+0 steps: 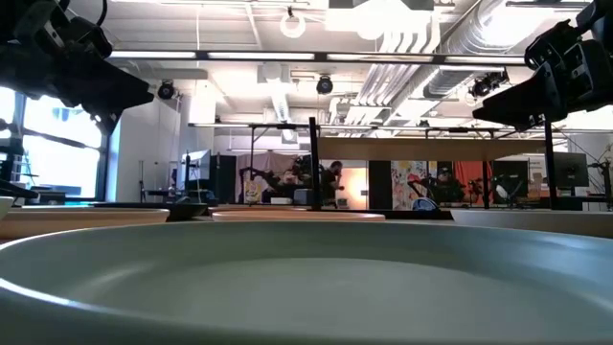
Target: Place and stack plates onto a shelf
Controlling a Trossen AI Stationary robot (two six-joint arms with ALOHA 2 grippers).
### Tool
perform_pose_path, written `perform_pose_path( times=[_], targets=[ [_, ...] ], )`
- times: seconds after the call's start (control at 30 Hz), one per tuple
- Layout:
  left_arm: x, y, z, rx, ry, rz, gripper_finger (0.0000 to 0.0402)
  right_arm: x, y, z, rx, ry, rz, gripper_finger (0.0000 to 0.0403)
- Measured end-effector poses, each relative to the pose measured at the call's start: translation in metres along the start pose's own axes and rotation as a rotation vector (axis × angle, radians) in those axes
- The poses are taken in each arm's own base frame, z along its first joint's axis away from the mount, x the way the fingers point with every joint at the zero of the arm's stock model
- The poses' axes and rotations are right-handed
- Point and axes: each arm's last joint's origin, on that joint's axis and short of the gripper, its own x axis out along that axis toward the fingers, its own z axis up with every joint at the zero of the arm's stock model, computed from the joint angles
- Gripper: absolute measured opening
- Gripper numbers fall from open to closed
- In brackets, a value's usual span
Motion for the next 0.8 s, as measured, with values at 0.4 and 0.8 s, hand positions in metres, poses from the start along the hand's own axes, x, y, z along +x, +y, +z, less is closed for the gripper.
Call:
perform_pose_path(
  times=[0.4, 0.8],
  targets=[
    [-0.0001, 0.0016, 0.0027, 0.022, -0.046, 0.07, 0.0078, 0.0, 0.0, 0.0, 0.0, 0.0, 0.0, 0.02],
    [-0.0001, 0.0016, 0.0028, -0.137, -0.052, 0.067, 0.0078, 0.0, 0.0, 0.0, 0.0, 0.0, 0.0, 0.02]
  ],
)
